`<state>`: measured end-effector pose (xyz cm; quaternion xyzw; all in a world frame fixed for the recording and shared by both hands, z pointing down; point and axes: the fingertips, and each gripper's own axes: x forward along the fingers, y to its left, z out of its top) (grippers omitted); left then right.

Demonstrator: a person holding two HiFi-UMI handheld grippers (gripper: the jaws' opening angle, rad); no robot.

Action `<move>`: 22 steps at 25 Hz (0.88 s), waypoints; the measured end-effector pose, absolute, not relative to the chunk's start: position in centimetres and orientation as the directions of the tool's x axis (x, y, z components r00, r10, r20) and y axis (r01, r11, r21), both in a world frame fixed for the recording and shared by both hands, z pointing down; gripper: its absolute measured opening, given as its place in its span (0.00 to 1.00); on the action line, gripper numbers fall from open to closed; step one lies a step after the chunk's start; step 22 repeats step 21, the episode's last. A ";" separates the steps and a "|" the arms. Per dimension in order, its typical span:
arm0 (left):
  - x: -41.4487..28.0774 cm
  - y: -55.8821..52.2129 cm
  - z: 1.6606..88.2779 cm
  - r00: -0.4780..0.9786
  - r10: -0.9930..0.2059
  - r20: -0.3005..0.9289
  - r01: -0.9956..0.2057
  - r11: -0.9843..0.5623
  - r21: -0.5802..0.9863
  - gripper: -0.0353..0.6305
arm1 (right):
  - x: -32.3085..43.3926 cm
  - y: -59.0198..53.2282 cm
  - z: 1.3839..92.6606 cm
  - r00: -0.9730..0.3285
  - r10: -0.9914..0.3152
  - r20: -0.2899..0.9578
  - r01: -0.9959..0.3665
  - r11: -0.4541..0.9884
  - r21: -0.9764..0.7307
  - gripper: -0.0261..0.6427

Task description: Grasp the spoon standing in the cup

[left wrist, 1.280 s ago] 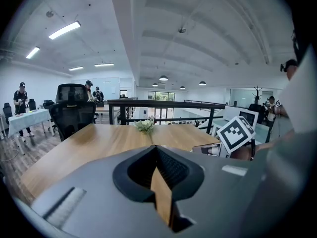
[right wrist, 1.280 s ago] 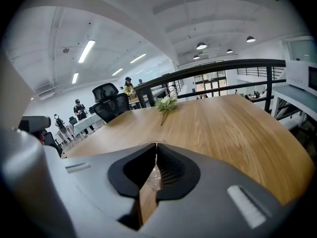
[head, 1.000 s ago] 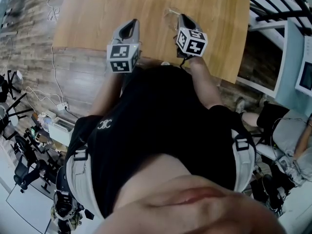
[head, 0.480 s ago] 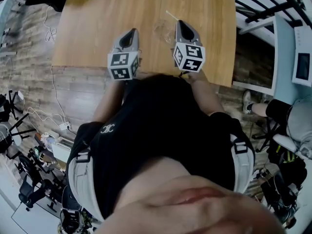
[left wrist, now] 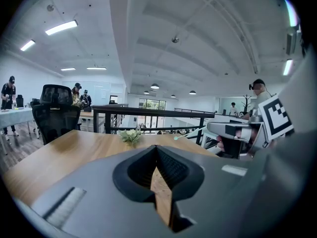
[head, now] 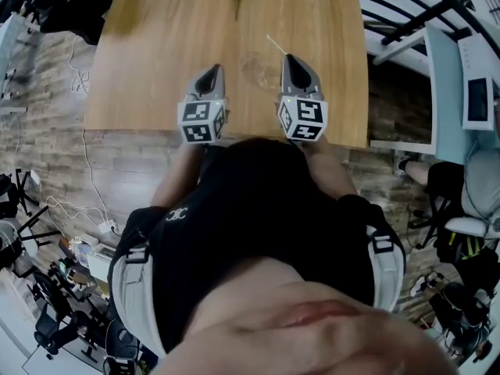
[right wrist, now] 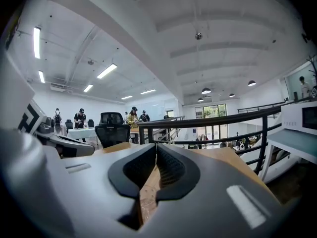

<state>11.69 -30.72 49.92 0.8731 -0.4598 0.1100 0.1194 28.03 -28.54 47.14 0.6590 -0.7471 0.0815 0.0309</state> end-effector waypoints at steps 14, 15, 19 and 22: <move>10.1 -29.8 50.7 0.529 -0.785 0.322 -0.845 -0.523 0.113 0.07 | 26.5 -28.4 47.6 -0.158 -0.973 0.168 -0.985 0.145 -0.090 0.05; 10.0 -29.7 50.7 0.527 -0.786 0.323 -0.846 -0.521 0.113 0.07 | 26.4 -28.4 47.6 -0.160 -0.973 0.169 -0.985 0.146 -0.089 0.05; 9.7 -29.5 50.6 0.524 -0.790 0.319 -0.848 -0.517 0.115 0.07 | 26.0 -28.4 47.6 -0.168 -0.970 0.174 -0.984 0.154 -0.090 0.05; 9.5 -29.4 50.5 0.524 -0.790 0.319 -0.848 -0.517 0.115 0.07 | 25.6 -28.3 47.7 -0.172 -0.969 0.180 -0.983 0.157 -0.091 0.05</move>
